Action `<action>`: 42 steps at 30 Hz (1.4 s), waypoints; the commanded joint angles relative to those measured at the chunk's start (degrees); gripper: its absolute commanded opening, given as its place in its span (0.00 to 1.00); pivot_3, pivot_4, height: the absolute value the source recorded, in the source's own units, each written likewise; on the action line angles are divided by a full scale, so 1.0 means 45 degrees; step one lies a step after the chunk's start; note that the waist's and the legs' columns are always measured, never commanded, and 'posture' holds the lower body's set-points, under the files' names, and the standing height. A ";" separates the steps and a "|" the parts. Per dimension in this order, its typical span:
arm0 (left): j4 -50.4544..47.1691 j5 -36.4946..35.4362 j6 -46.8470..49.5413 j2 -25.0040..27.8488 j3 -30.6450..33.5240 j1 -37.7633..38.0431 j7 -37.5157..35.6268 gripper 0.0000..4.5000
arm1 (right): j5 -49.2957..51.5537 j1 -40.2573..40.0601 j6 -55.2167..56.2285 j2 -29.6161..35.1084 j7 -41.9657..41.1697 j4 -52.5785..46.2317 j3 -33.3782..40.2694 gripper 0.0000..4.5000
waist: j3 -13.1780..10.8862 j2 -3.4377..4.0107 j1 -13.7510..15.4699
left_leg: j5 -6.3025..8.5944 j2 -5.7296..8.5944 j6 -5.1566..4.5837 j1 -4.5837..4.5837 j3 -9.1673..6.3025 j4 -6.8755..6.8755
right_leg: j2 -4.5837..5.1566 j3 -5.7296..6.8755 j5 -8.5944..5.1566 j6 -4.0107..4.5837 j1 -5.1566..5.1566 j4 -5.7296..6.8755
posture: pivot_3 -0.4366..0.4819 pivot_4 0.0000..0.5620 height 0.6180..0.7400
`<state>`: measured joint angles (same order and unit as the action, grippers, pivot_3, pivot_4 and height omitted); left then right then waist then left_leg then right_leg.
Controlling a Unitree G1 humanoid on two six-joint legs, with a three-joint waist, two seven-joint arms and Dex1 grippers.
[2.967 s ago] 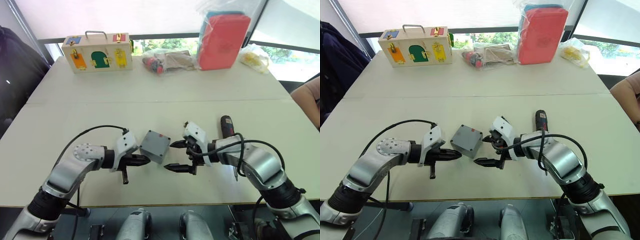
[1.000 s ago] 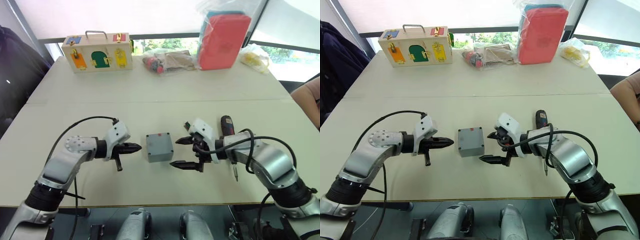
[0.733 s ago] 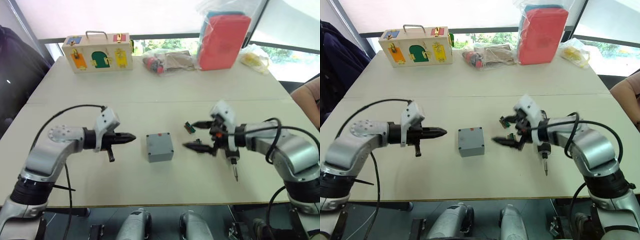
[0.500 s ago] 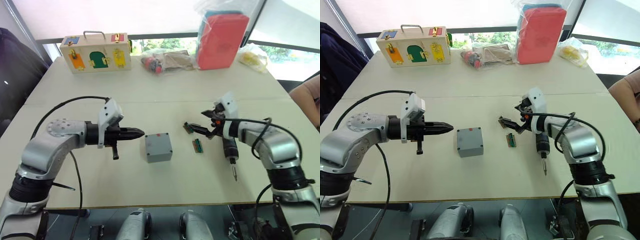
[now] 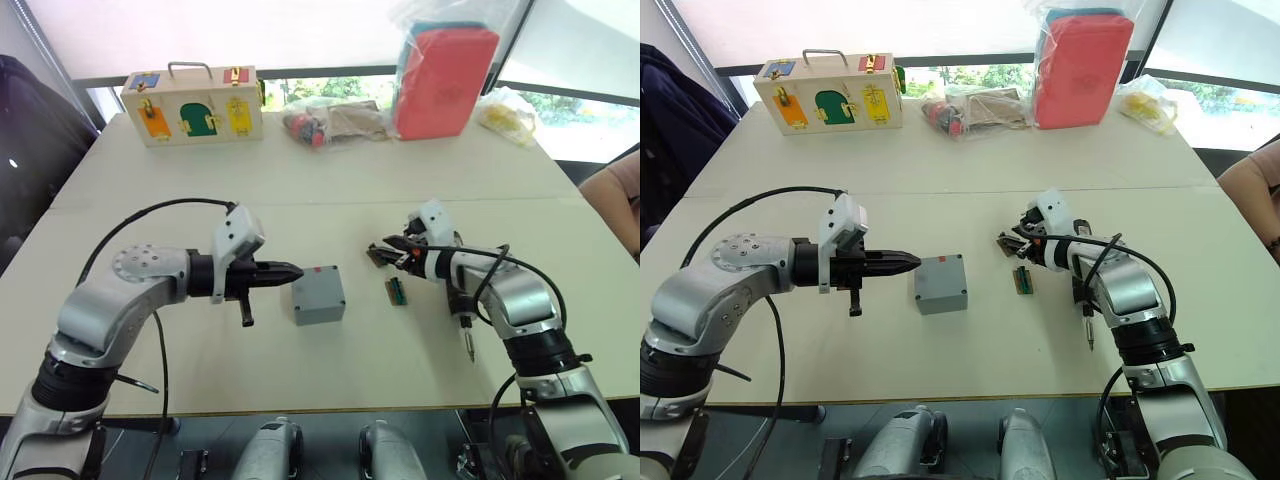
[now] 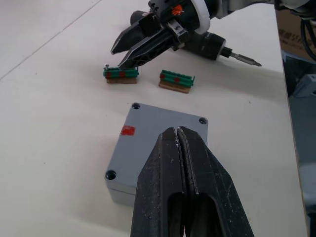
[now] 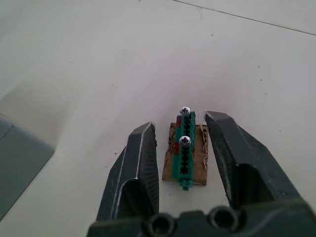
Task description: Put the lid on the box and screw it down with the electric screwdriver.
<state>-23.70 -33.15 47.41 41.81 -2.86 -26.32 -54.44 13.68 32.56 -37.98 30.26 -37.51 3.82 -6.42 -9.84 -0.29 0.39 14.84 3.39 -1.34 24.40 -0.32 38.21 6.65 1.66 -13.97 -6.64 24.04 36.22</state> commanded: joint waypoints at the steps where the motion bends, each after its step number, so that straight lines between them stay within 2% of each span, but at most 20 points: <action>1: -0.0312 -0.0072 -0.0047 0.0121 0.0062 -0.0036 0.0105 0.00 | -0.0066 0.0095 0.0296 -0.0127 0.0027 -0.0048 0.0251 0.39 | 0.0000 0.0000 0.0008 | 0.0000 0.0000 0.0000 0.0000 0.0000 0.0000 | 0.0000 0.0000 0.0000 0.0000 0.0000 0.0000 | 0.48 0.27 1.00; 14: -0.0271 -0.0133 -0.0134 0.0051 -0.0130 -0.0119 0.0126 0.00 | -0.0119 -0.0086 0.0225 -0.0279 0.0186 -0.0021 0.0259 0.39 | 0.0000 0.0000 0.0004 | 0.0000 0.0000 0.0000 0.0000 0.0000 0.0000 | -0.0001 0.0000 0.0000 0.0000 -0.0001 0.0000 | 0.48 0.27 1.00; 17: -0.0208 -0.0107 -0.0177 0.0047 -0.0126 -0.0126 0.0123 0.00 | -0.0084 -0.0042 0.0206 -0.0396 0.0271 0.0064 0.0339 0.24 | 0.0000 0.0000 -0.0002 | 0.0000 0.0000 0.0000 0.0000 0.0000 0.0000 | -0.0001 -0.0001 0.0000 0.0000 -0.0001 0.0000 | 0.48 0.27 1.00; 20: -0.0228 -0.0098 -0.0193 0.0047 -0.0121 -0.0091 0.0144 0.00 | -0.0133 -0.0029 0.0218 -0.0427 0.0286 0.0113 0.0353 0.00 | 0.0000 0.0000 -0.0003 | 0.0000 0.0000 0.0000 0.0000 0.0000 0.0000 | -0.0002 -0.0001 0.0000 0.0000 0.0000 0.0000 | 0.48 0.27 1.00; 32: -0.0074 -0.0029 -0.0285 0.0083 -0.0030 -0.0100 0.0170 0.00 | -0.0170 -0.0123 0.0036 -0.0331 0.0337 -0.0147 0.0595 0.00 | 0.0000 0.0000 0.0012 | 0.0000 0.0000 0.0000 0.0000 -0.0001 0.0000 | -0.0003 -0.0001 0.0000 0.0000 -0.0001 0.0000 | 0.48 0.27 1.00; 42: 0.0135 -0.0257 0.0066 -0.0105 0.0074 -0.0108 0.0580 0.00 | 0.0326 -0.0028 -0.0980 -0.0466 0.0655 -0.1325 0.1351 0.00 | 0.0000 0.0000 0.0001 | 0.0000 0.0000 0.0000 0.0000 -0.0001 -0.0001 | -0.0004 -0.0002 0.0000 0.0000 0.0000 0.0001 | 0.48 0.27 1.00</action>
<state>-22.54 -33.32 47.48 41.47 -3.64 -26.23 -52.16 14.13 31.96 -42.11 28.22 -35.02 0.75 -1.90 -9.84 -0.29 0.40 14.84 3.39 -1.34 24.40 -0.33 38.21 6.63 1.65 -13.97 -6.65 24.04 36.22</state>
